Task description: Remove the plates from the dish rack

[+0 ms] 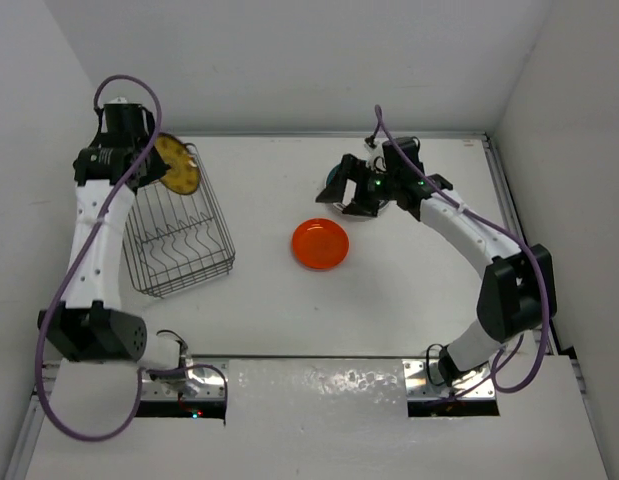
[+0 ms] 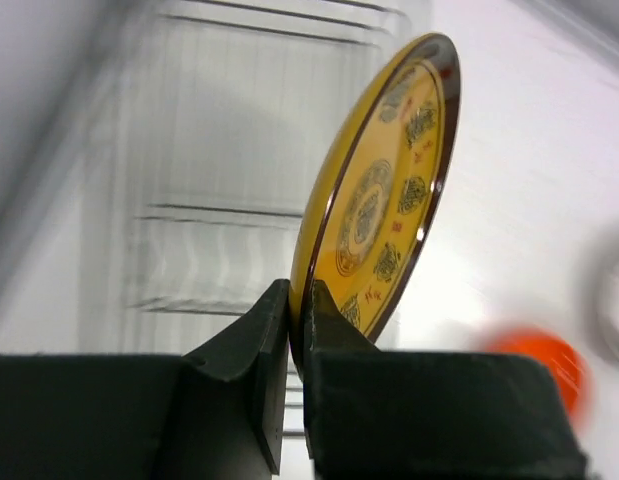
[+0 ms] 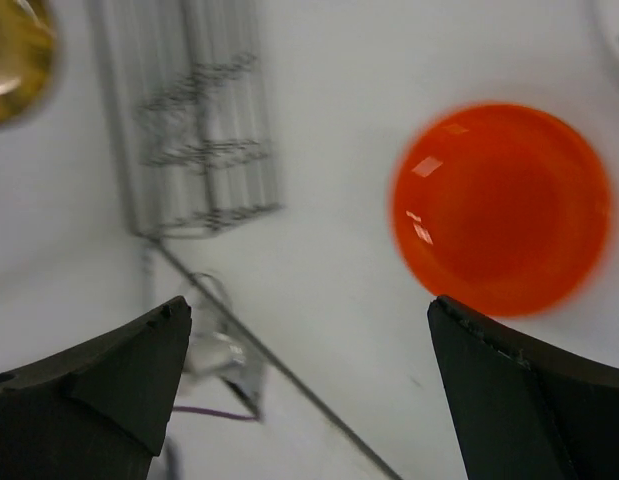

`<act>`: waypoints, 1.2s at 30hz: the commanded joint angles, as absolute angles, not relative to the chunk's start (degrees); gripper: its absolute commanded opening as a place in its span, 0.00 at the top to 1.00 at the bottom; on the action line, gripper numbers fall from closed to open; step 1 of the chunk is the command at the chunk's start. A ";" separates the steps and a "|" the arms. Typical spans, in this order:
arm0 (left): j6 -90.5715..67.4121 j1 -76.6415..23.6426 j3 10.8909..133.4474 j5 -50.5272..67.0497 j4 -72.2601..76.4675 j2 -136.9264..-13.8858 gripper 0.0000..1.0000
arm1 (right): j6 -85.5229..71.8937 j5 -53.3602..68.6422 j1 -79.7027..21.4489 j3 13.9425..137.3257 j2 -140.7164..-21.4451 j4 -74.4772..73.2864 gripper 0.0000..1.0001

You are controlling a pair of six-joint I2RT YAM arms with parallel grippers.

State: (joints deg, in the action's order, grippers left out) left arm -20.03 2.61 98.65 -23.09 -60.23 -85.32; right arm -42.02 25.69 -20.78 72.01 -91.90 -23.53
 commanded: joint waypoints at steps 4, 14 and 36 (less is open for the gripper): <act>-29.40 1.41 79.65 30.28 -32.02 -78.22 1.00 | -59.34 35.96 -21.88 77.06 -93.60 6.07 0.01; -40.25 -6.94 69.26 45.61 -15.92 -82.61 1.00 | -50.11 28.31 -23.82 85.96 -101.86 -7.90 0.14; -28.31 -7.29 80.68 -4.81 -48.07 -81.50 0.00 | -46.58 13.27 -20.22 72.79 -96.33 -20.66 1.00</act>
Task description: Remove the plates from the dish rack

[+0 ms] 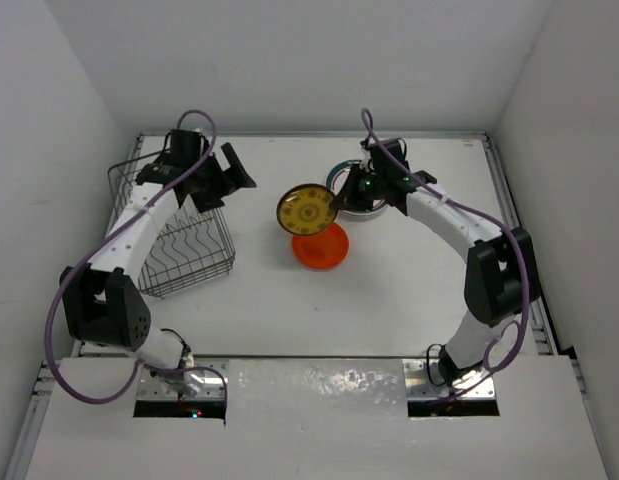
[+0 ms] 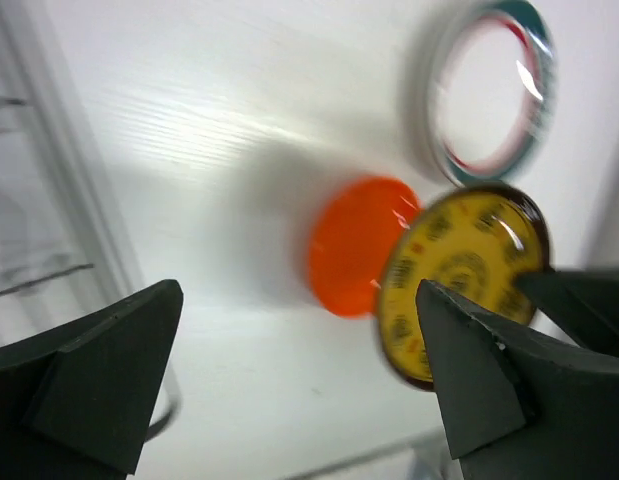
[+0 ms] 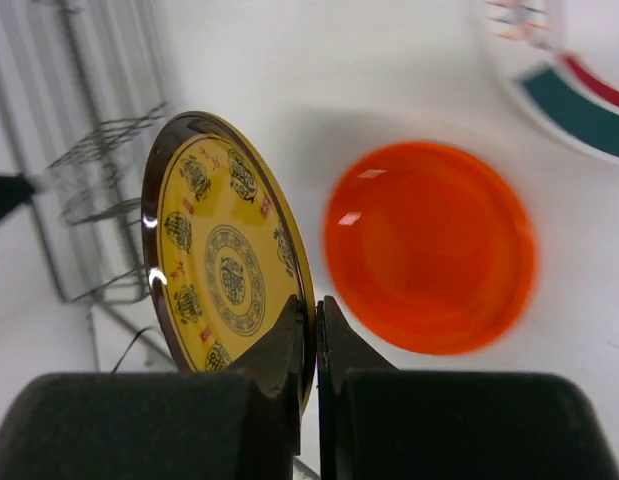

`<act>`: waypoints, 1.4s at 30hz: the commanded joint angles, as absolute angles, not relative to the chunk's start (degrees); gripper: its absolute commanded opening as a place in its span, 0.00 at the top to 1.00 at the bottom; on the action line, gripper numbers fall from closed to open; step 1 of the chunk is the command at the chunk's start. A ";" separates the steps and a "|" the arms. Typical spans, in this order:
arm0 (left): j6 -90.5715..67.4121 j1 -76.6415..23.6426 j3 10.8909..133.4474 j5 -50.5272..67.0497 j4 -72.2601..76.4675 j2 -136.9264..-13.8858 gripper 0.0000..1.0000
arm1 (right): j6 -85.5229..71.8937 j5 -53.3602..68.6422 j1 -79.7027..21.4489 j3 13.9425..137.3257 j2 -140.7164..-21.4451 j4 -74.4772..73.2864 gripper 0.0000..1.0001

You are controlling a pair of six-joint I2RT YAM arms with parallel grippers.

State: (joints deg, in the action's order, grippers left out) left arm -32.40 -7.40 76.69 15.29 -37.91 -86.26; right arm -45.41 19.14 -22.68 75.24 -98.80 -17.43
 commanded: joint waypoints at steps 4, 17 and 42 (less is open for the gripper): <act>-25.05 -7.21 82.79 -12.20 -51.93 -77.00 0.00 | -42.55 11.96 -19.42 68.48 -97.47 -20.21 1.00; -21.44 -7.21 82.27 -14.59 -54.75 -71.37 0.00 | -38.32 15.46 -19.60 65.30 -101.78 -16.96 0.32; -23.46 -7.29 74.88 -30.32 -52.19 -57.57 0.00 | -15.91 -34.80 -20.48 79.81 -60.23 -66.70 0.01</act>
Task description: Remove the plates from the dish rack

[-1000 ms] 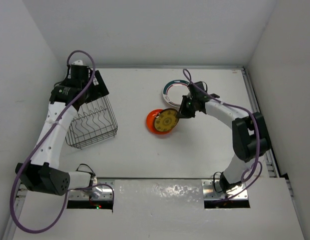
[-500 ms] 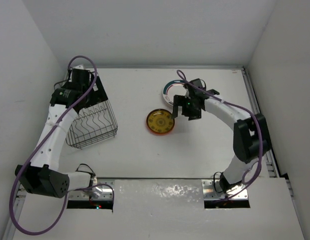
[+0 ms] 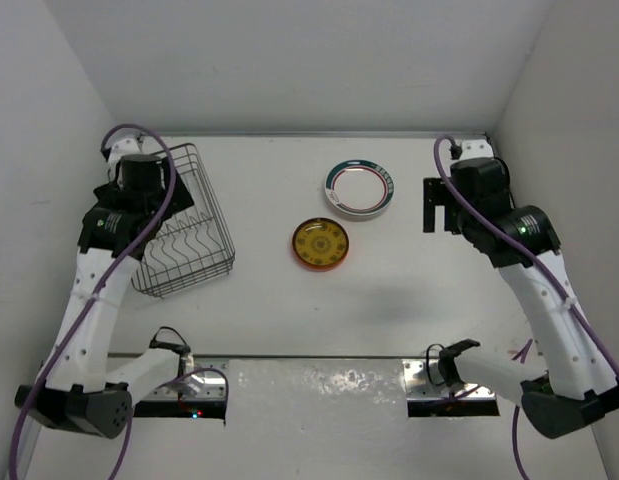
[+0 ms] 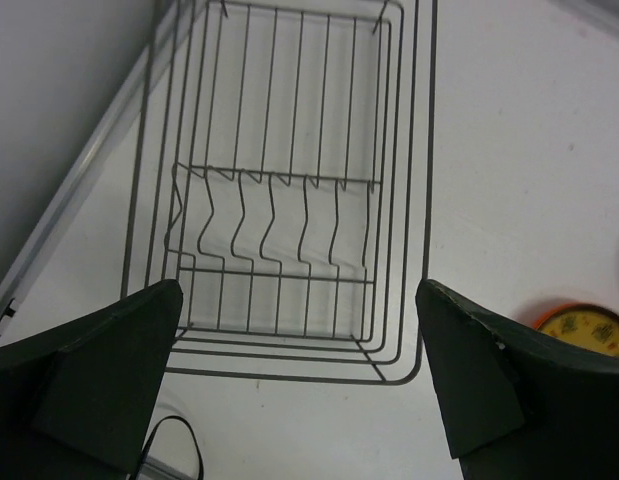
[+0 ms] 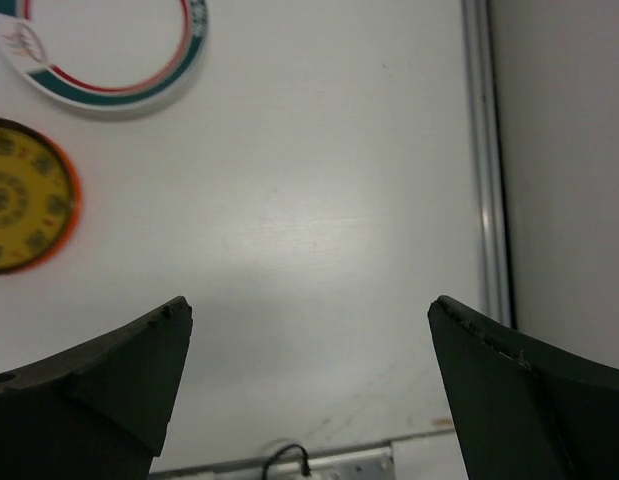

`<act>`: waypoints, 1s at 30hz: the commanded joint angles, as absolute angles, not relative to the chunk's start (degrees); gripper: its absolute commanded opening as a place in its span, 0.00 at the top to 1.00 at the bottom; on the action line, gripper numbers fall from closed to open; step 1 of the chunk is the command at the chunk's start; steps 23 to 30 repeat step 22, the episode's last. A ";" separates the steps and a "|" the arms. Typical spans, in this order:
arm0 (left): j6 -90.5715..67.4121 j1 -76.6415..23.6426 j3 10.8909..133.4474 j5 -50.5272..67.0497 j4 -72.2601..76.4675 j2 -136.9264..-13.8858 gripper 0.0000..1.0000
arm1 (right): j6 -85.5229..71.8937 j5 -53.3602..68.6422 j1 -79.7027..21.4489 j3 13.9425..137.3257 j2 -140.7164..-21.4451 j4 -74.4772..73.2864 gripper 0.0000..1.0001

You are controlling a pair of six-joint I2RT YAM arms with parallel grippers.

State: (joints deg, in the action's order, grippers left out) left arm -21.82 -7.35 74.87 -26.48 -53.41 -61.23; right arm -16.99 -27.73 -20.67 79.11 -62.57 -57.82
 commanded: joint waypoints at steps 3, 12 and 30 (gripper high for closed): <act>-26.01 -7.38 73.83 -32.78 -55.63 -55.90 0.00 | -15.12 -34.72 -20.39 79.45 -54.70 -67.94 0.01; -30.76 -11.16 72.86 -40.51 -63.19 -55.02 0.00 | -14.14 -37.08 -20.48 71.46 -46.58 -68.38 0.01; -29.44 -12.74 72.16 -42.19 -61.96 -55.90 0.00 | -16.70 -37.62 -20.48 68.99 -45.79 -67.50 0.01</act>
